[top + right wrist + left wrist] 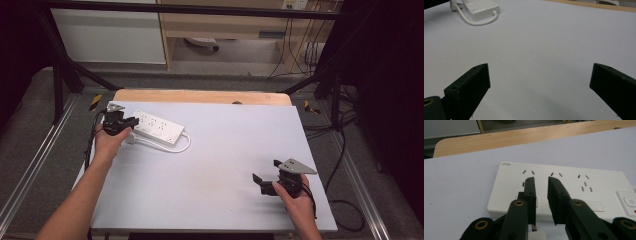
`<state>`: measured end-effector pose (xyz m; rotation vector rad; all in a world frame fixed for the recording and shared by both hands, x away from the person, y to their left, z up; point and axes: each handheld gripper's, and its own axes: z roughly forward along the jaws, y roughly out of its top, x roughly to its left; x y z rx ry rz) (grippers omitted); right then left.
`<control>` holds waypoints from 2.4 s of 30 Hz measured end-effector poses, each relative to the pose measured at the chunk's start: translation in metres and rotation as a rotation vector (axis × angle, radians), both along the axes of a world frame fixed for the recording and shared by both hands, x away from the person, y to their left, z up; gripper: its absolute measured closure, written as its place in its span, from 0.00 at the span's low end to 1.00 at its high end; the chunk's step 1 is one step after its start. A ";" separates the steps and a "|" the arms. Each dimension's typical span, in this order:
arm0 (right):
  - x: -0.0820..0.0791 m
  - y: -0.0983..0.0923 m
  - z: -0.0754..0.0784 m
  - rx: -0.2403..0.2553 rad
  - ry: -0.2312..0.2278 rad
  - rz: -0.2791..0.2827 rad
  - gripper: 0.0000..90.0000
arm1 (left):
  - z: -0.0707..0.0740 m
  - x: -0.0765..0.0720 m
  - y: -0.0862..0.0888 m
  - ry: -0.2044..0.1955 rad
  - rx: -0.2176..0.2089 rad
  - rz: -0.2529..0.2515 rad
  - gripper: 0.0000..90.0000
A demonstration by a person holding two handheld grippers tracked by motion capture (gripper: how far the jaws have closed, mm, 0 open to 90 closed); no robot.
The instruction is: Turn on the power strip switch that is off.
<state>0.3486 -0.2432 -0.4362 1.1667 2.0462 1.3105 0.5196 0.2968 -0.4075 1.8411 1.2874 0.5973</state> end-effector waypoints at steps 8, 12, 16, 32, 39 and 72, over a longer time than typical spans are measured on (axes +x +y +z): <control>0.000 0.000 0.000 -0.001 0.000 0.001 0.04 | -0.002 0.000 -0.001 0.006 -0.001 -0.012 0.95; 0.000 0.000 0.000 -0.002 0.001 0.005 0.04 | -0.004 0.000 -0.001 0.013 0.000 -0.016 0.98; 0.000 0.001 0.001 -0.001 0.001 0.005 0.04 | -0.006 0.000 -0.002 0.012 -0.001 -0.021 0.99; 0.000 0.001 0.001 -0.002 -0.002 0.006 0.04 | -0.014 0.000 -0.001 0.024 0.001 -0.022 1.00; -0.001 0.001 0.001 -0.005 -0.003 0.007 0.04 | -0.016 0.001 -0.003 0.023 0.007 -0.027 1.00; -0.001 0.001 0.000 -0.005 0.002 0.004 0.04 | -0.025 0.010 -0.002 0.006 0.032 -0.008 1.00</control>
